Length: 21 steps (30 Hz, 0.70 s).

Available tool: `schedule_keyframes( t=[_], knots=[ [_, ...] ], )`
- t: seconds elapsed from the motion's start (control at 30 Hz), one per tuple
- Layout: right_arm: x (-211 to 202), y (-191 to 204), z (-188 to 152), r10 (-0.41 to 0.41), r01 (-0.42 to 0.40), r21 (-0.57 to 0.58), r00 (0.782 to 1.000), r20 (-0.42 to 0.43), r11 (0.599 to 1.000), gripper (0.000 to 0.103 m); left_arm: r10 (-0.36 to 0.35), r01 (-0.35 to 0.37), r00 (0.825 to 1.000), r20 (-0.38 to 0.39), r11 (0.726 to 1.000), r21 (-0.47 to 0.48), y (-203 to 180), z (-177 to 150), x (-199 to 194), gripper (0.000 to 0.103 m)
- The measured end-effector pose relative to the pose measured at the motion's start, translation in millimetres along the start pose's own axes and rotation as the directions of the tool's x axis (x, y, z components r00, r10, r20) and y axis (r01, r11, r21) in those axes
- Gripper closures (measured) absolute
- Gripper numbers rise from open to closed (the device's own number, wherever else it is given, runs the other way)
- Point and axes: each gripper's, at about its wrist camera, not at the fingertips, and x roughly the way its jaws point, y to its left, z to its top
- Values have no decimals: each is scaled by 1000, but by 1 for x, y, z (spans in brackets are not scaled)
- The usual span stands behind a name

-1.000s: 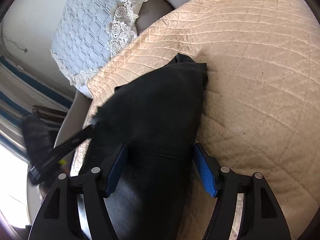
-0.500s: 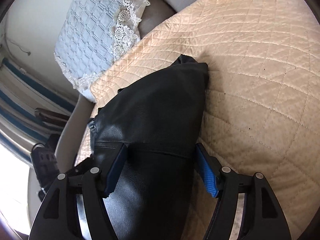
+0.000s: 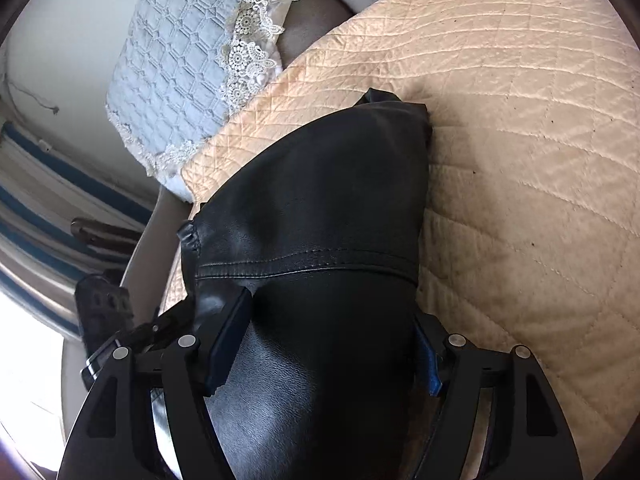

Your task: Fold large clothes

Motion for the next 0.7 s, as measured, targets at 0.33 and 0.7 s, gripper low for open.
schedule_keyframes(
  t=[0.33, 0.7],
  knots=[
    [0, 1, 0, 30, -30, -13, 998, -54, 999, 31, 16, -15, 1000, -19, 999, 42, -9, -4, 2, 35],
    [-15, 22, 0, -29, 27, -63, 999, -39, 998, 66, 262, -257, 965, 5, 941, 220, -56, -8, 0, 63]
  ],
)
